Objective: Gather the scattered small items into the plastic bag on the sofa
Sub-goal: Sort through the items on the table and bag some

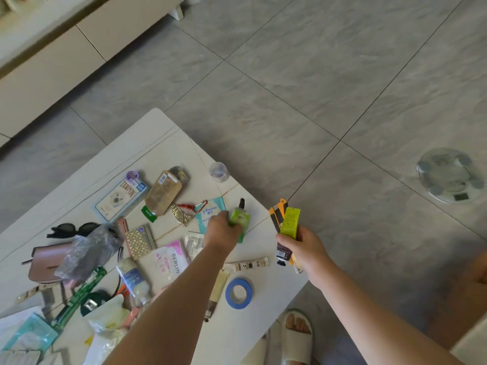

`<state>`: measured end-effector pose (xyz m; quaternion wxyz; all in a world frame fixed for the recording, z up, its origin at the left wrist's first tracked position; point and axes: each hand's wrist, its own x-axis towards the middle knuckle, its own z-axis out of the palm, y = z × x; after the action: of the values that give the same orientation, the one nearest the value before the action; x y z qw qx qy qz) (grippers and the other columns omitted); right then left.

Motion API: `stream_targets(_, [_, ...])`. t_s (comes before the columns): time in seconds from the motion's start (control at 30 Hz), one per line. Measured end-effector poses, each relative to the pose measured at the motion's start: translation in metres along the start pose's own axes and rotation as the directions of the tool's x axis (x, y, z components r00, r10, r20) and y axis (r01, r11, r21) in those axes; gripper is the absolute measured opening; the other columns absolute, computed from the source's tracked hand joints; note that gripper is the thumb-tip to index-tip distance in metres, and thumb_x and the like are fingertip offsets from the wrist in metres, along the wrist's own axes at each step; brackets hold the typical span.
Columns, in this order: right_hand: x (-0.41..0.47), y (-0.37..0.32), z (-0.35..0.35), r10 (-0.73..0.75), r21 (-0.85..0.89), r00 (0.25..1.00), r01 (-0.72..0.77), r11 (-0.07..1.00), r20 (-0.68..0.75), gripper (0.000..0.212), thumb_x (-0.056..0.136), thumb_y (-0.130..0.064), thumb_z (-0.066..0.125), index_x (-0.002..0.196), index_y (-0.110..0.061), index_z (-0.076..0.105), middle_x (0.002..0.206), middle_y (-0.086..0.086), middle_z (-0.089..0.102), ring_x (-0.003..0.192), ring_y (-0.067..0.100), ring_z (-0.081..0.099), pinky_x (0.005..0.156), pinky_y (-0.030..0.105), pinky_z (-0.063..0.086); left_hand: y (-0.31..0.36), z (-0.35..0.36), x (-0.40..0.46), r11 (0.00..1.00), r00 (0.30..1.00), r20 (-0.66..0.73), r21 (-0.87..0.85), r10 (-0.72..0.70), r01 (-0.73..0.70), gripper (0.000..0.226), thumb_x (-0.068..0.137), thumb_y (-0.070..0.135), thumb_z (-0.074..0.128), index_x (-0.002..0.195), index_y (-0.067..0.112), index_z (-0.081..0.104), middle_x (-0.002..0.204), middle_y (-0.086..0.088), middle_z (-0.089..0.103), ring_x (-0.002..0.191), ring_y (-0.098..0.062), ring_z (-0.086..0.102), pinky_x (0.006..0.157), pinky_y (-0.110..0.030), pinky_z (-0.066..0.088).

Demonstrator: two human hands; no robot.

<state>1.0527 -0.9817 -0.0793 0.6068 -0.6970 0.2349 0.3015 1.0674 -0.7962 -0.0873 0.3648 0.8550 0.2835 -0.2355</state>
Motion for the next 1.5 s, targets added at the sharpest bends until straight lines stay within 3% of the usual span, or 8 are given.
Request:
stream_targets(0.17, [-0.049, -0.052, -0.008, 0.014, 0.301, 1.0, -0.006, 0.954, -0.024, 0.003, 0.087, -0.012, 0.063, 0.09, -0.014, 0.062, 0.077, 0.006, 0.066, 0.069, 0.02, 0.062, 0.063, 0.032, 0.044, 0.049, -0.045, -0.049, 0.774, 0.962, 0.224, -0.578, -0.154, 0.258, 0.02, 0.085, 0.006, 0.061, 0.104, 0.003, 0.058, 0.094, -0.013, 0.059, 0.074, -0.022, 0.058, 0.054, -0.024, 0.046])
stream_targets(0.33, [-0.12, -0.112, -0.031, -0.055, 0.52, 0.995, 0.092, 0.849, -0.087, 0.007, 0.088, -0.005, 0.058, 0.082, -0.006, 0.062, 0.074, 0.01, 0.061, 0.06, 0.023, 0.057, 0.06, 0.034, 0.04, 0.107, -0.08, -0.11, 0.605, 0.912, 0.41, -0.725, -0.007, 0.33, 0.012, 0.088, 0.007, 0.056, 0.1, 0.007, 0.055, 0.089, -0.013, 0.061, 0.07, -0.021, 0.06, 0.054, -0.026, 0.049])
stream_targets(0.43, [-0.171, -0.141, -0.051, -0.094, 0.612, 0.986, 0.161, 0.774, -0.14, 0.014, 0.091, 0.001, 0.051, 0.083, -0.006, 0.061, 0.077, 0.009, 0.064, 0.067, 0.017, 0.064, 0.065, 0.036, 0.055, 0.149, -0.096, -0.15, 0.611, 0.867, 0.489, -0.717, 0.098, 0.335, 0.02, 0.09, 0.004, 0.054, 0.11, 0.005, 0.052, 0.096, -0.017, 0.062, 0.078, -0.023, 0.065, 0.057, -0.028, 0.058])
stream_targets(0.63, [-0.255, -0.171, -0.099, -0.093, 0.713, 0.963, 0.25, 0.655, -0.253, 0.014, 0.091, 0.003, 0.046, 0.099, 0.0, 0.056, 0.094, 0.014, 0.065, 0.086, 0.022, 0.064, 0.064, 0.033, 0.056, 0.229, -0.107, -0.227, 0.688, 0.783, 0.547, -0.691, 0.296, 0.223, 0.027, 0.09, -0.002, 0.054, 0.116, 0.003, 0.052, 0.098, -0.019, 0.063, 0.079, -0.024, 0.066, 0.06, -0.029, 0.059])
stream_targets(0.87, [-0.348, -0.171, -0.163, -0.09, 0.775, 0.902, 0.411, 0.48, -0.423, 0.021, 0.091, 0.005, 0.045, 0.111, 0.0, 0.051, 0.096, 0.016, 0.064, 0.07, 0.018, 0.073, 0.058, 0.035, 0.059, 0.296, -0.084, -0.32, 0.765, 0.682, 0.607, -0.635, 0.407, 0.109, 0.033, 0.088, -0.002, 0.059, 0.119, 0.007, 0.051, 0.106, -0.019, 0.062, 0.081, -0.024, 0.064, 0.057, -0.028, 0.058])
stream_targets(1.1, [-0.43, -0.121, -0.231, 0.02, 0.765, 0.825, 0.515, 0.386, -0.565, 0.024, 0.091, 0.006, 0.04, 0.11, 0.006, 0.054, 0.089, 0.016, 0.065, 0.066, 0.016, 0.07, 0.055, 0.028, 0.059, 0.339, -0.019, -0.407, 0.88, 0.567, 0.742, -0.471, 0.358, 0.061, 0.027, 0.091, 0.0, 0.045, 0.117, 0.005, 0.048, 0.104, -0.02, 0.058, 0.082, -0.026, 0.06, 0.048, -0.029, 0.057])
stream_targets(1.27, [-0.475, -0.068, -0.289, 0.123, 0.716, 0.727, 0.608, 0.341, -0.676, 0.018, 0.089, 0.009, 0.045, 0.091, -0.001, 0.06, 0.086, 0.017, 0.065, 0.073, 0.024, 0.066, 0.071, 0.036, 0.053, 0.357, 0.052, -0.474, 0.933, 0.464, 0.829, -0.359, 0.311, 0.016, 0.026, 0.092, 0.0, 0.038, 0.115, 0.007, 0.048, 0.092, -0.015, 0.063, 0.07, -0.022, 0.065, 0.053, -0.03, 0.057])
stream_targets(1.5, [-0.5, 0.016, -0.369, 0.362, 0.746, 0.653, 0.599, 0.291, -0.665, 0.018, 0.092, 0.008, 0.044, 0.109, 0.006, 0.048, 0.083, 0.022, 0.059, 0.064, 0.028, 0.06, 0.042, 0.027, 0.051, 0.365, 0.165, -0.543, 0.969, 0.439, 0.864, -0.222, 0.247, -0.109, 0.013, 0.092, 0.001, 0.048, 0.102, 0.006, 0.056, 0.084, -0.011, 0.062, 0.069, -0.018, 0.061, 0.047, -0.028, 0.057])
